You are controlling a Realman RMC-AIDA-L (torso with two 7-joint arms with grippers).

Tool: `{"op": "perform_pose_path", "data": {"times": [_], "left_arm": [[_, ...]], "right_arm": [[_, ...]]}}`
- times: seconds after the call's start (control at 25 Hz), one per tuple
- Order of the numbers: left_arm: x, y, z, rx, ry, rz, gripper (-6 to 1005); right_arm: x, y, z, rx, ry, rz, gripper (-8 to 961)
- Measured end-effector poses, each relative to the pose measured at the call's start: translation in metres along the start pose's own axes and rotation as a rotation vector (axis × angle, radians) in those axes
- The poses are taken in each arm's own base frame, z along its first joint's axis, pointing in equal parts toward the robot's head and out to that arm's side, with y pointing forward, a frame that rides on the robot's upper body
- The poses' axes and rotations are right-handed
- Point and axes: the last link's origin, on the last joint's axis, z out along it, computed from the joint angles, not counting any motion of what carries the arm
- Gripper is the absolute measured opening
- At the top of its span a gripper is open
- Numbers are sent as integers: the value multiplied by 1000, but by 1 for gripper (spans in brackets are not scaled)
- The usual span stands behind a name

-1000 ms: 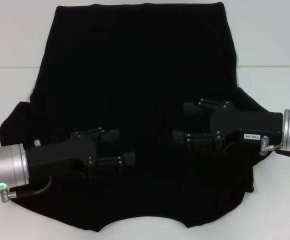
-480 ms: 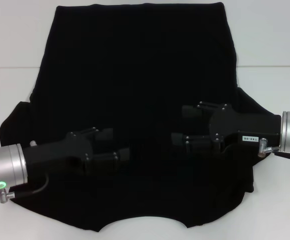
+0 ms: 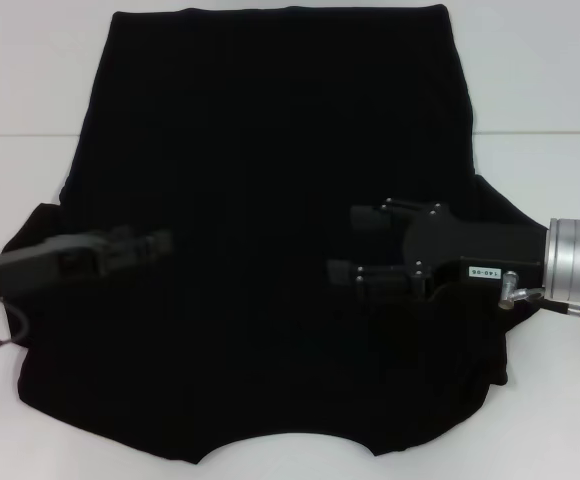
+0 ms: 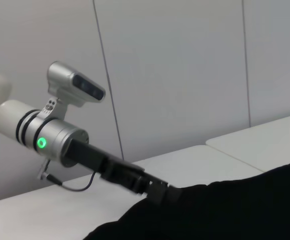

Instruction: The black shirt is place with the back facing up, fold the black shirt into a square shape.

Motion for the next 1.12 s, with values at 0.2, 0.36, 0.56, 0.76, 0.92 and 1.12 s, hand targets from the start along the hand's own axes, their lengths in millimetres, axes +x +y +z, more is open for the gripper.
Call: {"op": "perform_pose_path", "data": {"times": [0.2, 0.36, 0.56, 0.76, 0.92, 1.12], "left_arm": [[10, -22, -24, 138, 26, -98, 872], [16, -34, -41, 241, -7, -165, 871], [17, -45, -48, 345, -69, -249, 871], [17, -53, -51, 413, -92, -278, 872], [15, -60, -51, 471, -95, -285, 872], [12, -62, -50, 494, -100, -288, 872]], "right_arm": [[-1, 1, 5, -4, -17, 8, 896], [-1, 1, 6, -3, -23, 12, 896], [-3, 1, 6, 1, -41, 21, 896], [-2, 1, 6, 1, -42, 23, 896], [-2, 1, 6, 3, -43, 24, 895], [-2, 1, 4, 7, -47, 30, 895]]}}
